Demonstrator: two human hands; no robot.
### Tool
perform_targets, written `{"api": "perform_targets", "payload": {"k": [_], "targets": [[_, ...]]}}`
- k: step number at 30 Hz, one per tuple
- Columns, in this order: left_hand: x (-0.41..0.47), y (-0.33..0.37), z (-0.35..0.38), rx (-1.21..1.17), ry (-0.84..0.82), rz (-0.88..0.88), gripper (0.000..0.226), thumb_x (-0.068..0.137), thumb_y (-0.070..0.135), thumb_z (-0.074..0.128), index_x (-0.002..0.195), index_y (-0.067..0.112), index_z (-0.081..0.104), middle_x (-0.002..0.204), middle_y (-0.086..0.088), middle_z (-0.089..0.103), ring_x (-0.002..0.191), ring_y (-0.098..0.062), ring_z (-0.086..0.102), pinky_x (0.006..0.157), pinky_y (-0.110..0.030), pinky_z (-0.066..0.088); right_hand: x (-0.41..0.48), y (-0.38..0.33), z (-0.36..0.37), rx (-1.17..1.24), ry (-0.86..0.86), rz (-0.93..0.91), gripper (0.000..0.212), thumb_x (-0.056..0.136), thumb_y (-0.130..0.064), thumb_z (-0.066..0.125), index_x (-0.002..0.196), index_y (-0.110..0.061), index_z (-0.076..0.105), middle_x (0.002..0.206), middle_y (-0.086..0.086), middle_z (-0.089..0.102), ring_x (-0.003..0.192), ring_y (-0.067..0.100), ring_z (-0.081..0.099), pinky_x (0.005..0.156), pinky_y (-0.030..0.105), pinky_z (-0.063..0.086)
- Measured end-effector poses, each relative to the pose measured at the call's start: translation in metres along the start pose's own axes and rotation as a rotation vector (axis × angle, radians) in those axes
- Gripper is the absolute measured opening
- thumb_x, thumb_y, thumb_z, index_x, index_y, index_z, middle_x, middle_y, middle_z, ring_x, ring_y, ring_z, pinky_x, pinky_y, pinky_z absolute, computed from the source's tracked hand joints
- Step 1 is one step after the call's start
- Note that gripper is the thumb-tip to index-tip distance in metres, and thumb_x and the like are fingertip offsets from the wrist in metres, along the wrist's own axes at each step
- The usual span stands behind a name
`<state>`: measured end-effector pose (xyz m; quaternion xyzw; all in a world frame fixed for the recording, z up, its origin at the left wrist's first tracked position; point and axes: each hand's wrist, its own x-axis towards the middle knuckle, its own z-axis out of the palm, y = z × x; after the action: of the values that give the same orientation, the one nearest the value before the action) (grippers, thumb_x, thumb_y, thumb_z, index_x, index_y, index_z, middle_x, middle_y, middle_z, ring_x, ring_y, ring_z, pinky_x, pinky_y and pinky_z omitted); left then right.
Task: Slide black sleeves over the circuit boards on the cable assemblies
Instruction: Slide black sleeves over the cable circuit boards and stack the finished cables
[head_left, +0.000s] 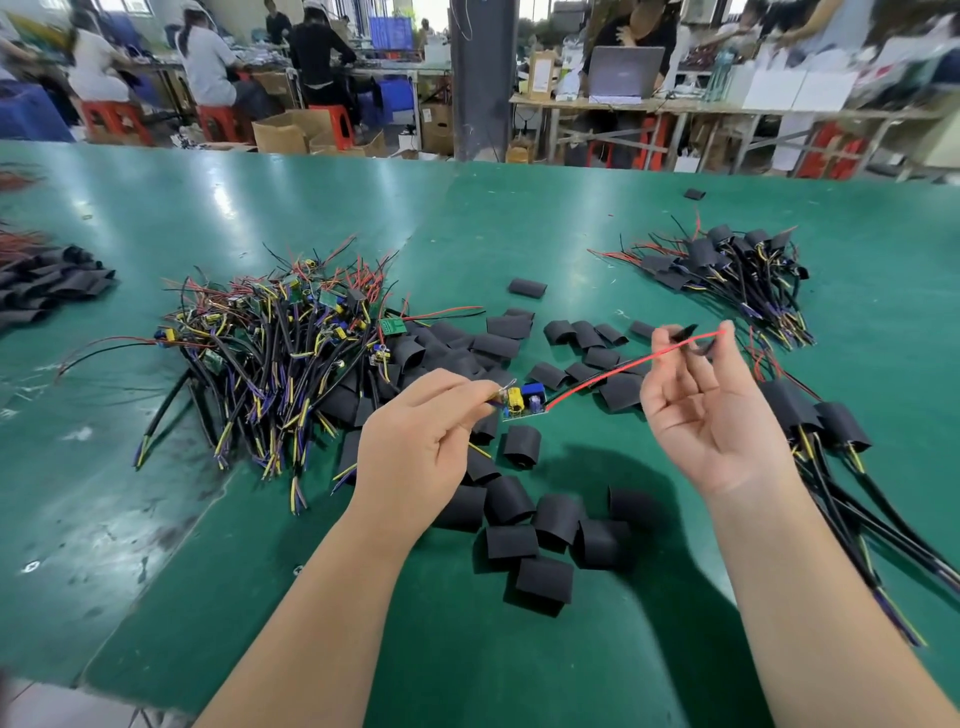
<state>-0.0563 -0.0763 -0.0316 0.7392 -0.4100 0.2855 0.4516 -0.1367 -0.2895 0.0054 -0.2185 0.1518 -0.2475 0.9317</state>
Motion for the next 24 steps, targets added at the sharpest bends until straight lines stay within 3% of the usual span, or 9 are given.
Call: {"api": "perform_targets", "payload": {"k": [2, 5, 7, 14, 24], "targets": [[-0.001, 0.000, 0.000, -0.003, -0.006, 0.004, 0.023, 0.090, 0.011, 0.052, 0.097, 0.004, 0.073, 0.088, -0.001, 0.066, 0.076, -0.011, 0.059, 0.065, -0.029, 0.051, 0.001, 0.000, -0.001, -0.003, 0.071, 0.003, 0.036, 0.087, -0.032, 0.062, 0.068, -0.003, 0.071, 0.079, 0.010, 0.073, 0.073, 0.013, 0.072, 0.057, 0.017, 0.054], [-0.001, 0.000, 0.000, -0.010, 0.005, 0.002, 0.024, 0.090, 0.012, 0.051, 0.097, 0.004, 0.073, 0.088, 0.000, 0.066, 0.076, -0.012, 0.060, 0.064, -0.030, 0.051, 0.001, 0.000, -0.001, -0.002, 0.068, 0.029, 0.034, 0.085, -0.033, 0.064, 0.096, -0.001, 0.061, 0.081, 0.012, 0.074, 0.069, 0.012, 0.071, 0.056, 0.018, 0.054], [0.000, -0.001, 0.001, -0.007, 0.008, 0.000, 0.023, 0.089, 0.011, 0.051, 0.097, 0.004, 0.072, 0.088, 0.000, 0.065, 0.077, -0.010, 0.059, 0.065, -0.028, 0.051, -0.001, 0.001, 0.002, -0.020, 0.026, 0.046, 0.042, 0.079, -0.035, 0.066, 0.102, 0.000, 0.060, 0.081, 0.009, 0.073, 0.062, 0.009, 0.068, 0.054, 0.017, 0.052], [0.000, -0.005, 0.001, 0.075, 0.023, -0.019, 0.018, 0.084, -0.001, 0.061, 0.097, 0.005, 0.073, 0.087, 0.004, 0.065, 0.077, 0.002, 0.052, 0.066, -0.020, 0.048, -0.009, -0.001, 0.007, -0.031, -0.072, 0.037, 0.043, 0.074, -0.040, 0.064, 0.098, -0.004, 0.062, 0.083, 0.000, 0.072, 0.065, 0.004, 0.067, 0.054, 0.015, 0.049], [0.002, -0.001, -0.005, 0.208, -0.042, -0.078, 0.018, 0.084, 0.004, 0.063, 0.095, 0.011, 0.074, 0.088, 0.004, 0.068, 0.070, -0.013, 0.056, 0.053, -0.032, 0.048, -0.013, -0.005, 0.006, -0.116, -0.151, -0.080, 0.035, 0.074, -0.042, 0.061, 0.095, -0.014, 0.063, 0.086, -0.003, 0.072, 0.087, 0.007, 0.071, 0.064, 0.015, 0.053]]}}
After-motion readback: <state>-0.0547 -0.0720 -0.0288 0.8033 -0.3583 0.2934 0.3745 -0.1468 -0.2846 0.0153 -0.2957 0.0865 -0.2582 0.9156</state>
